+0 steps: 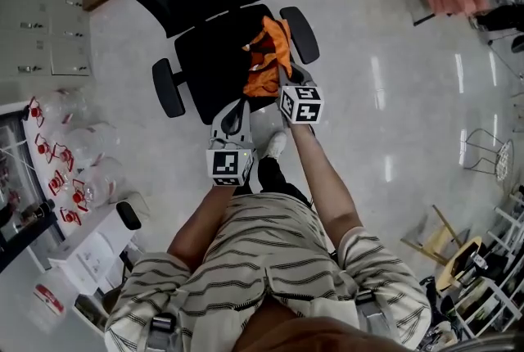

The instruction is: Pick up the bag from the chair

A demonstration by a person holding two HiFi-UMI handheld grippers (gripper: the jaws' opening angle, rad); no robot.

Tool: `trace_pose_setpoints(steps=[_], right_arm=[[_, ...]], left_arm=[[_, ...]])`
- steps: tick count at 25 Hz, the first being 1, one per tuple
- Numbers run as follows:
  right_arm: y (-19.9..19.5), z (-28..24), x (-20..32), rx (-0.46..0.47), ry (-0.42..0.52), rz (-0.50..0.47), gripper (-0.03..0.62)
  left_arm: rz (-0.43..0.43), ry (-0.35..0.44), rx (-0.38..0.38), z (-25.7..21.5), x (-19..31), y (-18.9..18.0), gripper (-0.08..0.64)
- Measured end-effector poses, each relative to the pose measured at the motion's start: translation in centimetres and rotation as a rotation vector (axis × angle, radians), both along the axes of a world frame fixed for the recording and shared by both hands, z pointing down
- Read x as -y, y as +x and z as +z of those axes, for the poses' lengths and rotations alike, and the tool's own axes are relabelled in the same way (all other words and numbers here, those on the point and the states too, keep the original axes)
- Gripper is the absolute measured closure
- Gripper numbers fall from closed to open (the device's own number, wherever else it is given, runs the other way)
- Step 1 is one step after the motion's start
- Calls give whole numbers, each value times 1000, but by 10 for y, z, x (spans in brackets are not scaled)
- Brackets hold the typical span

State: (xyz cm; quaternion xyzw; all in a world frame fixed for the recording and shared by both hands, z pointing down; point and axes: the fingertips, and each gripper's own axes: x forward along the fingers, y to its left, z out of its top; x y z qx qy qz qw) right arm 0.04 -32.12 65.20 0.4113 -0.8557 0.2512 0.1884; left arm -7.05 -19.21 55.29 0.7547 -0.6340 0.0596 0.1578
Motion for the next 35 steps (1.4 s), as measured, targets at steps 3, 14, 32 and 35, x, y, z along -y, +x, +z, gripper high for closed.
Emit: trace_pose_setpoints(steps=[3, 14, 32, 35], right_arm=[[2, -9, -4, 5, 19, -2, 568], [12, -43, -19, 29, 69, -9, 568], [25, -103, -49, 78, 149, -32, 568], [26, -114, -55, 86, 172, -42, 568]], left_arm=[[-13, 10, 1, -5, -2, -3, 537], [5, 52, 19, -26, -6, 2, 537], [34, 115, 30, -62, -8, 13, 537], [37, 128, 29, -69, -7, 14, 537]])
